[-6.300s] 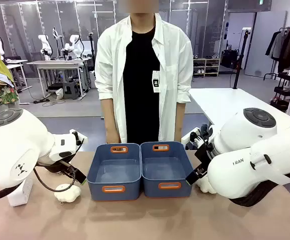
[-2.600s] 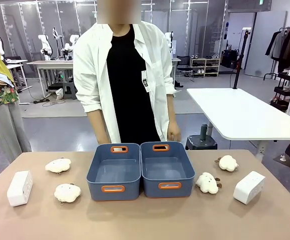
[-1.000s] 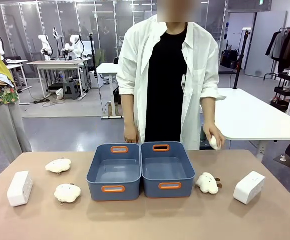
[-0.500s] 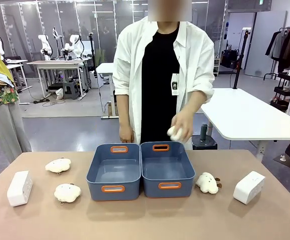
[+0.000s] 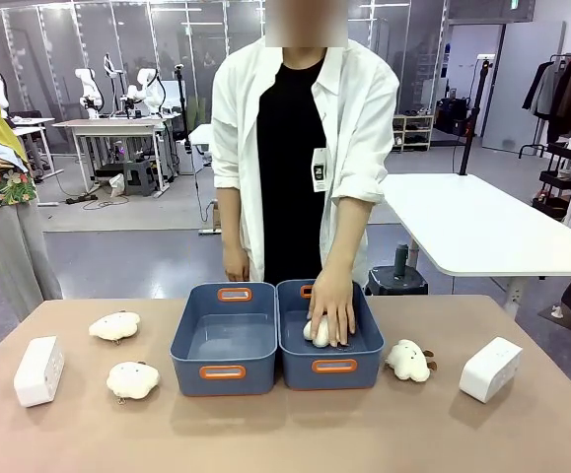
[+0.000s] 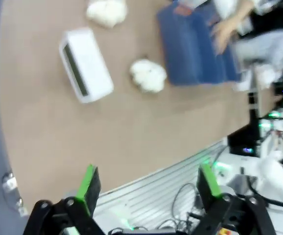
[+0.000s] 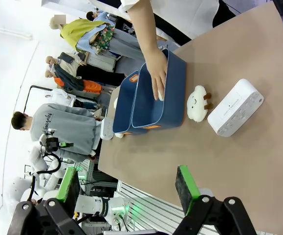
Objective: Sort the digital clocks into the basket.
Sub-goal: Pick up the Digital clock from the table and place it into the empty Plastic storage basket.
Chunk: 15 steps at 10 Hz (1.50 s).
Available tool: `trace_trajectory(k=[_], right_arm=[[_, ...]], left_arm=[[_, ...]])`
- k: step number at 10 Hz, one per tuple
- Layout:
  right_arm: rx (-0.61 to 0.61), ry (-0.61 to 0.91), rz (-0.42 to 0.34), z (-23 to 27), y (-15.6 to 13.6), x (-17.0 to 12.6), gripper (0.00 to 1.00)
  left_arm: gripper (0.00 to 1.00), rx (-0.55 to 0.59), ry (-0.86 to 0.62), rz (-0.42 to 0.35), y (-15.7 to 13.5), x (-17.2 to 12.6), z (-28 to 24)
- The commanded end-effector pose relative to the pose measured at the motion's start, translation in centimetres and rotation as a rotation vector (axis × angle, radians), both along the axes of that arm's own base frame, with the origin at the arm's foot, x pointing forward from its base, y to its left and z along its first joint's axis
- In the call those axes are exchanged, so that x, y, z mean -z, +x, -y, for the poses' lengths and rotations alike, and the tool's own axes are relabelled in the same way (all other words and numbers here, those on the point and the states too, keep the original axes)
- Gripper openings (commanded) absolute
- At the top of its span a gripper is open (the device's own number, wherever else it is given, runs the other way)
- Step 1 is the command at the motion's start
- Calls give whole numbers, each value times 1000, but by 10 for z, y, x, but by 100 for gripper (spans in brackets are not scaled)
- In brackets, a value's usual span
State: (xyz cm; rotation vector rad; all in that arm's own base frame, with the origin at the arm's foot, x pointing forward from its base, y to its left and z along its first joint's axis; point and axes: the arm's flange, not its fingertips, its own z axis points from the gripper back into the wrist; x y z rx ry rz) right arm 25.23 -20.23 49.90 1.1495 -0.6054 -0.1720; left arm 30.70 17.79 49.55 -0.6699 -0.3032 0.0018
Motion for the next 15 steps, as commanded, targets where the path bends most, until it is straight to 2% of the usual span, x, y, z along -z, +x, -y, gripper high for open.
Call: trace_trajectory(k=[1, 3, 5, 7, 10, 11, 15], right_arm=[[-4, 5, 16, 1, -3, -2, 100], [-4, 5, 16, 1, -3, -2, 100], [-4, 5, 16, 1, -3, -2, 100], [-4, 5, 16, 1, -3, -2, 100], [-4, 5, 16, 1, -3, -2, 100], [-4, 5, 16, 1, -3, -2, 100], [-4, 5, 16, 1, -3, -2, 100]], left_arm=[[100, 42, 219, -208, 38, 4, 33], [100, 8, 355, -280, 66, 23, 70], [100, -66, 403, -313, 86, 36, 92], [100, -209, 427, -310, 107, 51, 109], [100, -391, 472, -253, 137, 81, 131], [100, -426, 516, -219, 143, 93, 135], [100, -443, 612, -233, 148, 137, 144]])
